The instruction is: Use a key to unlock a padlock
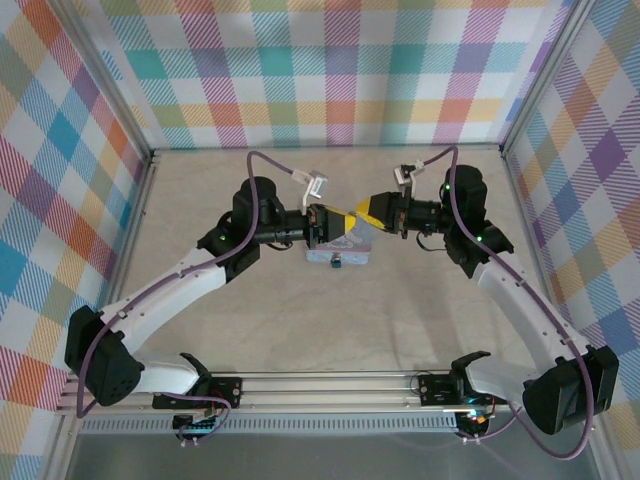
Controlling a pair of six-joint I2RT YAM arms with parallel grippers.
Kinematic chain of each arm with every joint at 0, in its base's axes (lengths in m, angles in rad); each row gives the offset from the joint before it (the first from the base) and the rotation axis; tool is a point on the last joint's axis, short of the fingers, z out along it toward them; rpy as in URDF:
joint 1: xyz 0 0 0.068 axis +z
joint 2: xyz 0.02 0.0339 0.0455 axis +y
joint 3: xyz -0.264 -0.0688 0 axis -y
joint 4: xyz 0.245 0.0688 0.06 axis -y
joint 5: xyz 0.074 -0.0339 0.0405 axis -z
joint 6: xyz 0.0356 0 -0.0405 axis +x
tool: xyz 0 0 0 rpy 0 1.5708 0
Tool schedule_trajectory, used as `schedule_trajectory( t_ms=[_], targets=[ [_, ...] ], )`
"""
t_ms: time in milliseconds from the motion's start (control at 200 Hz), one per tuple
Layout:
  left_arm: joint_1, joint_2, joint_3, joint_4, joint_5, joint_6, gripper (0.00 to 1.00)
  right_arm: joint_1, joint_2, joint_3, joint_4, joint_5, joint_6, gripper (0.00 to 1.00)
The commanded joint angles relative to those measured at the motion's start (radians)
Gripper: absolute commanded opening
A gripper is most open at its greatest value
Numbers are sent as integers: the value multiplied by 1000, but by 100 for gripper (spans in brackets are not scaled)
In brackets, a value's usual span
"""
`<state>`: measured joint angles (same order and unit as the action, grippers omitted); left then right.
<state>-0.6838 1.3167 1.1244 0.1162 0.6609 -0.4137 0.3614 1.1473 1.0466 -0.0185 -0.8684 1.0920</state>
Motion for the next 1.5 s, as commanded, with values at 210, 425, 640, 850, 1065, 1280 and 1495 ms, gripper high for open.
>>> schedule_trajectory(
  t_ms=[210,425,640,850,1065,1280,1495],
  targets=[
    [14,-33,-5,-23,3,29,7,7,8,0,24,-37,-18,10],
    [15,-33,-5,-23,15,27,0,7,9,3,13,-41,-50,30],
    [14,-34,-11,-3,41,12,0,8,9,-3,33,-54,-58,40],
    [13,-29,-11,17,66,-5,0,33,28,0,71,-89,-60,35],
    [13,-25,-12,25,76,-17,0,45,42,-3,92,-104,-63,26],
    [13,-28,-8,14,70,-10,0,46,42,-7,104,-118,-69,9],
    [13,-31,-6,5,56,-8,6,47,35,-9,101,-111,-89,0]
  ],
)
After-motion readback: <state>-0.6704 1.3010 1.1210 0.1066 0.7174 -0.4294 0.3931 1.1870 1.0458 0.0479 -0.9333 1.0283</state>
